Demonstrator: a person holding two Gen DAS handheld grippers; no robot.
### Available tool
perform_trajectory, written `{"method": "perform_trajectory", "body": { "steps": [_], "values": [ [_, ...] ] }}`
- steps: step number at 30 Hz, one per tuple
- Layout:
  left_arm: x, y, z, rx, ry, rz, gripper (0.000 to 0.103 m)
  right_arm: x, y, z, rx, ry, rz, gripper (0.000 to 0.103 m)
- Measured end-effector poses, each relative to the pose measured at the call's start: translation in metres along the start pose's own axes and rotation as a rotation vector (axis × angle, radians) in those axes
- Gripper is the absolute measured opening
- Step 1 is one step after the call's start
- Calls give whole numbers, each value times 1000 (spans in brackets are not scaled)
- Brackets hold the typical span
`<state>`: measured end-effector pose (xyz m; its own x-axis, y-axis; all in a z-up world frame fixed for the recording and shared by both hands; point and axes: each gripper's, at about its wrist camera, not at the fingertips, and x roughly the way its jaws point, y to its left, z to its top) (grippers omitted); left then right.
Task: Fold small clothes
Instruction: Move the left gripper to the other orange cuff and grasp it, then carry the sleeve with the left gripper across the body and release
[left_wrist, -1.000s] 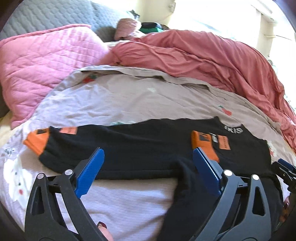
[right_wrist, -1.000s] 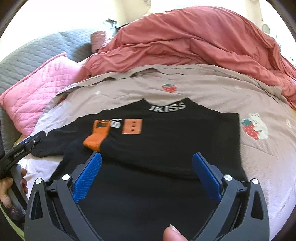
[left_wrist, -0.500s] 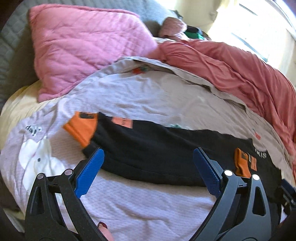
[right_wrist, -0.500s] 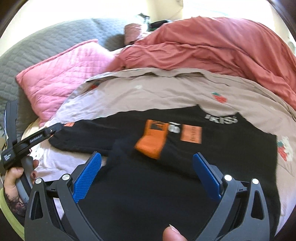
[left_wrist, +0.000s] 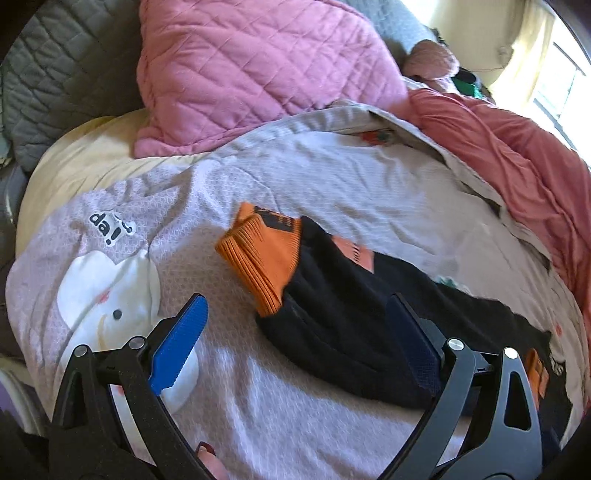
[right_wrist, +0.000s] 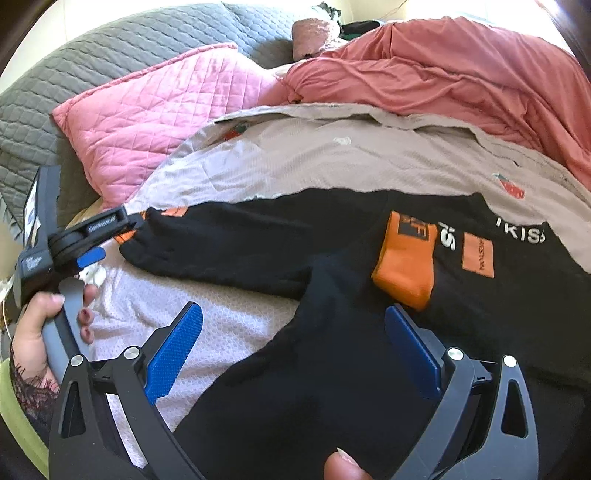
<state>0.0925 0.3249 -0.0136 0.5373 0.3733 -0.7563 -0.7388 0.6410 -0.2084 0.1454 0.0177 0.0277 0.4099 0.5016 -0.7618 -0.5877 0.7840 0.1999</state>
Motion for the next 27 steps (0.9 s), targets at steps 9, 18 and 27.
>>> {"method": "perform_trajectory", "body": {
  "steps": [9, 18, 27],
  "values": [
    [28, 14, 10, -127, 1, -89, 8, -10, -29, -13, 97, 1, -10, 98],
    [-47, -13, 10, -16, -205, -351, 5, -41, -77, -34, 155, -10, -68, 98],
    [-120, -151, -45, 330, -196, -621, 3, -101, -168, -70, 316, -46, -223, 98]
  ]
}}
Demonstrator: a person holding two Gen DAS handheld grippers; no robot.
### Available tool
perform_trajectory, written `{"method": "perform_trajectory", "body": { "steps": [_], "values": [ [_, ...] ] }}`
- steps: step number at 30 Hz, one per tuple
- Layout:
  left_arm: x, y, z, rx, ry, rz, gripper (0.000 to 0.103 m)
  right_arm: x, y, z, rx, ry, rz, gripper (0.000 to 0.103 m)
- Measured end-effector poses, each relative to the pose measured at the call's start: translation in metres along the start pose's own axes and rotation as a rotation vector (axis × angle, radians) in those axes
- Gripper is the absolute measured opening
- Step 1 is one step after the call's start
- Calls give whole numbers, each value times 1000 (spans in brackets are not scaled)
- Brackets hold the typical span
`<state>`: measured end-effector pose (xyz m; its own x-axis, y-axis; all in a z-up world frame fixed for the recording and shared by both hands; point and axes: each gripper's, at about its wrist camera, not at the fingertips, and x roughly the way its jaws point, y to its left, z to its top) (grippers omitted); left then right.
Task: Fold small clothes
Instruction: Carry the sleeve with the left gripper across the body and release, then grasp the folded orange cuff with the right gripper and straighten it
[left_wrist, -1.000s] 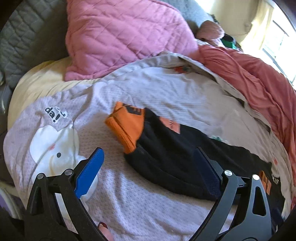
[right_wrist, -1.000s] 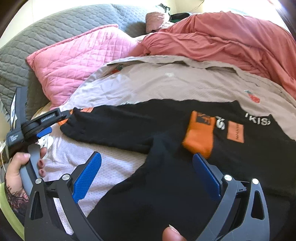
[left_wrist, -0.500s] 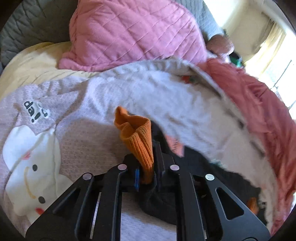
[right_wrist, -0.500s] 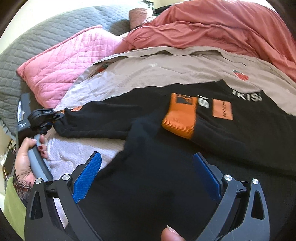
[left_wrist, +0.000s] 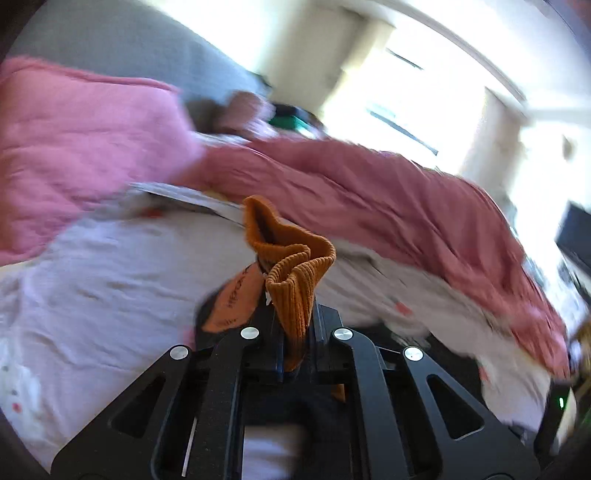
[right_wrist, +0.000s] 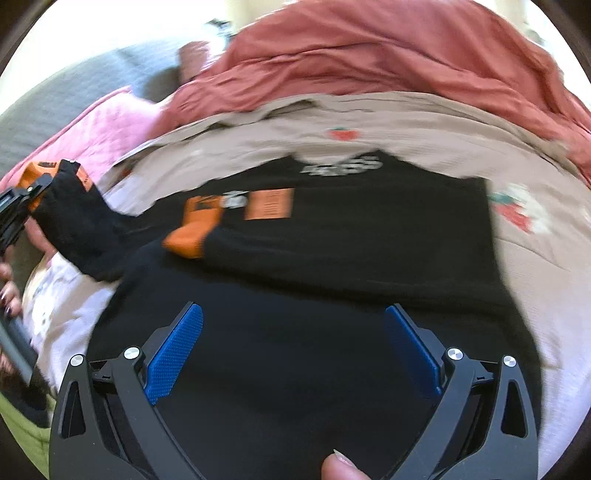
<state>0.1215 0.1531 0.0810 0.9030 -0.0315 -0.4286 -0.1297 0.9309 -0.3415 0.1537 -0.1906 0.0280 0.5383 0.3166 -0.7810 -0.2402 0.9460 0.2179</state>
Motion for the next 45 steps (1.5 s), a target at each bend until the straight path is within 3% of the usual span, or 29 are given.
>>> {"method": "perform_trajectory", "body": {
  "steps": [2, 4, 7, 12, 14, 18, 21, 26, 31, 33, 35, 37, 39, 41, 45],
  "values": [
    [17, -30, -14, 0, 85, -84, 3, -9, -22, 0, 41, -12, -31, 98],
    [33, -51, -32, 20, 161, -123, 3, -17, -42, 0, 74, -26, -61, 98],
    [54, -83, -68, 127, 258, -142, 3, -24, -60, 0, 111, -41, -82, 98],
    [79, -86, -103, 160, 363, -192, 6, -27, -70, 2, 136, -50, -90, 98],
    [81, -85, -112, 184, 384, -217, 12, -24, -67, 4, 145, -46, -72, 98],
    [77, -88, -123, 179, 420, -306, 35, -20, -55, 10, 144, -48, -38, 98],
    [68, -90, -119, 175, 425, -375, 44, -16, -44, 15, 151, -39, 7, 98],
    [52, -69, -96, 167, 316, -271, 46, 2, -17, 16, 166, 24, 127, 98],
    [53, -22, -73, 76, 242, -71, 50, 35, 21, 14, 137, 105, 195, 98],
    [53, -8, -69, 38, 228, -35, 51, 46, 30, 13, 132, 128, 210, 80],
    [54, -2, -66, 11, 225, -31, 51, 61, 39, 14, 135, 142, 213, 77],
    [54, 3, -64, 0, 221, -28, 51, 72, 44, 13, 143, 150, 195, 67],
    [54, 3, -64, 9, 221, -26, 51, 75, 47, 13, 134, 144, 206, 32],
    [54, 1, -64, 22, 216, -22, 51, 69, 53, 14, 95, 131, 237, 11],
    [52, 0, -63, 30, 200, -20, 51, 42, 67, 25, -29, 38, 245, 8]
  ]
}}
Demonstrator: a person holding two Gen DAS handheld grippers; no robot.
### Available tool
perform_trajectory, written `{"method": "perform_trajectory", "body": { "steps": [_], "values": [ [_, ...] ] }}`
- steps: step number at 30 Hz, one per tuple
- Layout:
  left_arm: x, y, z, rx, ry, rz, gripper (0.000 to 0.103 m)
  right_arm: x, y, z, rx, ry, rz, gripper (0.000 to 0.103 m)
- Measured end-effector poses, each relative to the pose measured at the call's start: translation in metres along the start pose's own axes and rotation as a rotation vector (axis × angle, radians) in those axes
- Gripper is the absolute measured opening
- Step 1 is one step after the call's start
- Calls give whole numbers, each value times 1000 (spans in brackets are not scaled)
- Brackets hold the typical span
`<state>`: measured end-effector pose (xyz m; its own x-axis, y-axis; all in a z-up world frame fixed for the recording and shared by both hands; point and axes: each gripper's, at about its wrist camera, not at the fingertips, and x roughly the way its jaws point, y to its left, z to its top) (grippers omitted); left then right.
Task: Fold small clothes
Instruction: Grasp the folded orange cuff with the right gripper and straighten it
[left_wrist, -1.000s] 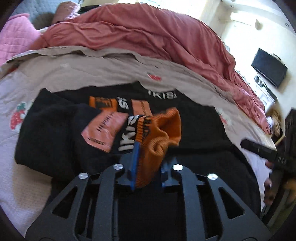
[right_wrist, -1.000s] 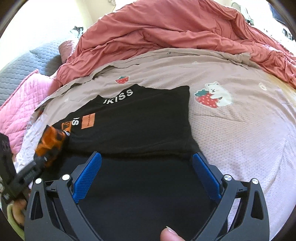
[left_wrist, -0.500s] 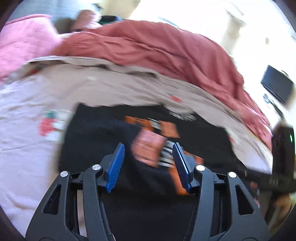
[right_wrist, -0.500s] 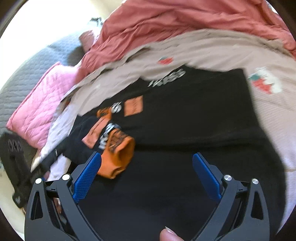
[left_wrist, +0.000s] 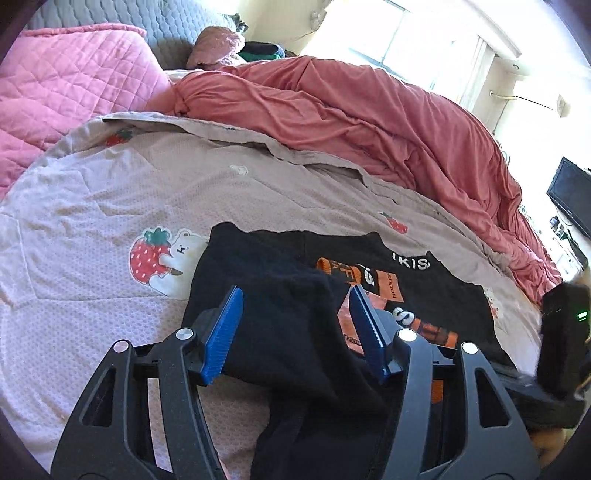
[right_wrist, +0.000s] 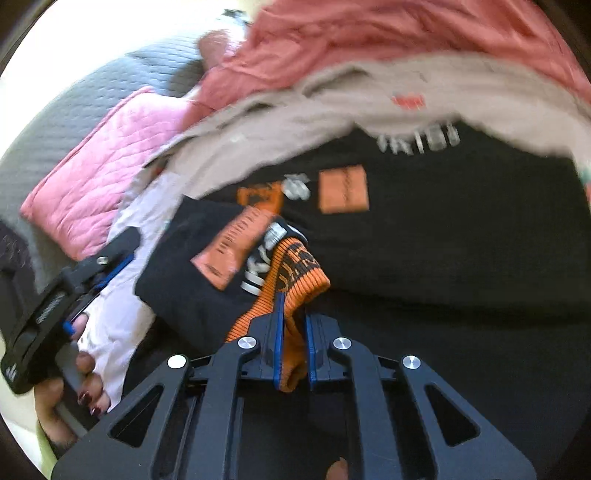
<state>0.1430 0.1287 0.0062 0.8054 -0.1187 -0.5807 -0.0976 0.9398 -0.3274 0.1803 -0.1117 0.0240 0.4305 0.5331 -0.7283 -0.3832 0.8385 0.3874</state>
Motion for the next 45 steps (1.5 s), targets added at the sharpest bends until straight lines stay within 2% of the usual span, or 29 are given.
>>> {"method": "perform_trajectory", "body": {
  "steps": [5, 9, 12, 19, 24, 28, 32, 33, 35, 38, 41, 43, 45],
  "values": [
    [-2, 6, 2, -23, -13, 6, 51, -33, 5, 28, -70, -95, -8, 7],
    [-2, 7, 2, -29, -13, -2, 51, -65, -7, 50, -127, -177, -92, 7],
    [-1, 3, 0, -5, -13, -6, 51, -76, -31, 61, -132, -197, -160, 7],
    [11, -22, -6, 61, 26, -29, 51, -73, -99, 68, -95, -155, -313, 7],
    [26, -56, 9, 125, 61, -7, 51, -58, -131, 56, -62, -104, -350, 6],
    [58, -85, 13, 184, 124, 21, 51, -49, -149, 44, -29, -74, -383, 6],
    [87, -88, 0, 205, 198, 17, 51, -40, -164, 35, -3, -41, -434, 4],
    [96, -86, -9, 225, 220, 29, 52, -38, -168, 33, 3, -36, -455, 0],
    [103, -82, -19, 250, 233, 40, 52, -36, -175, 31, 22, -23, -497, 0],
    [95, -74, -19, 222, 211, -23, 55, -48, -172, 29, 34, -65, -482, 0],
    [89, -68, -17, 198, 196, -59, 56, -58, -149, 29, -16, -115, -441, 0],
    [84, -67, -15, 188, 184, -60, 56, -53, -135, 29, -46, -107, -395, 0],
    [79, -65, -15, 194, 182, -56, 58, -40, -122, 25, -76, -64, -354, 5]
  ]
}}
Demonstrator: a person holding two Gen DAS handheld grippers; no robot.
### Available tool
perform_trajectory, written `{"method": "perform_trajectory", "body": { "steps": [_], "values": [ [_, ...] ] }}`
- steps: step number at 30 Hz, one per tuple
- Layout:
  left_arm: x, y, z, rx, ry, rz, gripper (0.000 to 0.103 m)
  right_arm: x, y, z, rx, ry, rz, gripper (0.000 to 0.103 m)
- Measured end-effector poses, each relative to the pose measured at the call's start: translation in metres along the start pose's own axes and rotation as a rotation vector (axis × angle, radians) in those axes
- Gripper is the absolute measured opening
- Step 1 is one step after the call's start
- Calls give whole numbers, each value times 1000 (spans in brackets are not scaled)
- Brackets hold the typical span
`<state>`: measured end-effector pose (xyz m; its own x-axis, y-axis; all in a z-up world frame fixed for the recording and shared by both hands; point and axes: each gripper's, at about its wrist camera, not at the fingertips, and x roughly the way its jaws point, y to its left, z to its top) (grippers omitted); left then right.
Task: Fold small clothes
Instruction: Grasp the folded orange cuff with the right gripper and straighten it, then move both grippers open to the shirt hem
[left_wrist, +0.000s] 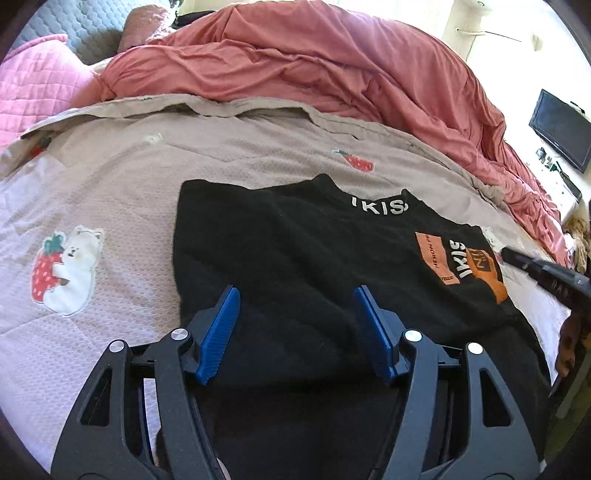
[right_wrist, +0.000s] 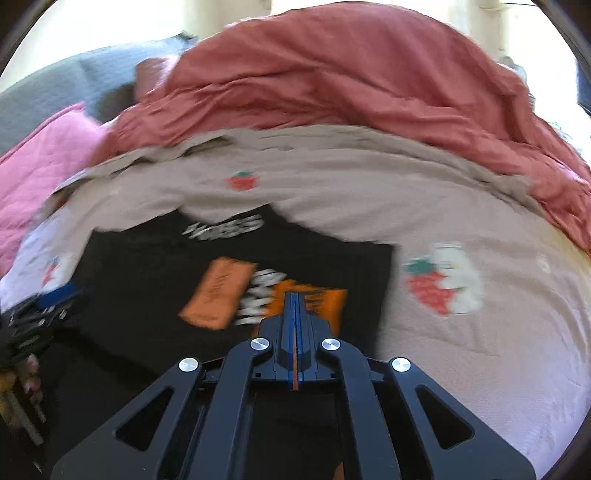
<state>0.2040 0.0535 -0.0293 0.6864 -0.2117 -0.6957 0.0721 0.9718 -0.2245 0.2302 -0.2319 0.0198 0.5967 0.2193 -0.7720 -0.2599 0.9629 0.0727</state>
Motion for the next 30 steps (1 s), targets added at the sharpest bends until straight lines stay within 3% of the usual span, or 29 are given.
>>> {"method": "perform_trajectory", "body": {
  "steps": [2, 3, 6, 10, 12, 15, 18, 20, 24, 30],
  "values": [
    [1, 1, -1, 9, 21, 18, 59, 10, 10, -5, -20, 37, 16, 12],
    [4, 3, -3, 14, 45, 28, 59, 17, 12, -8, -25, 65, 10, 20],
    [9, 7, -4, -11, 57, 11, 59, 36, 6, -18, 20, 149, -4, 27],
    [7, 10, -5, -23, 49, 0, 59, 30, -4, -17, 82, 141, 22, 29],
    [5, 12, -6, -35, 43, -5, 59, 25, -3, -18, 80, 134, 18, 36],
    [0, 15, -6, -57, 40, -9, 59, 12, -5, -21, 88, 115, 23, 37],
    [-5, 15, -6, -66, 44, -8, 63, 1, -11, -28, 108, 102, 27, 52],
    [-10, 15, -7, -63, 43, 1, 65, -6, -14, -32, 112, 96, 28, 52],
    [-26, 21, -10, -67, 23, 31, 70, -16, -19, -37, 124, 86, 27, 64],
    [-55, 44, -10, -131, -41, 57, 71, -30, -21, -43, 141, 71, 41, 66]
  ]
}}
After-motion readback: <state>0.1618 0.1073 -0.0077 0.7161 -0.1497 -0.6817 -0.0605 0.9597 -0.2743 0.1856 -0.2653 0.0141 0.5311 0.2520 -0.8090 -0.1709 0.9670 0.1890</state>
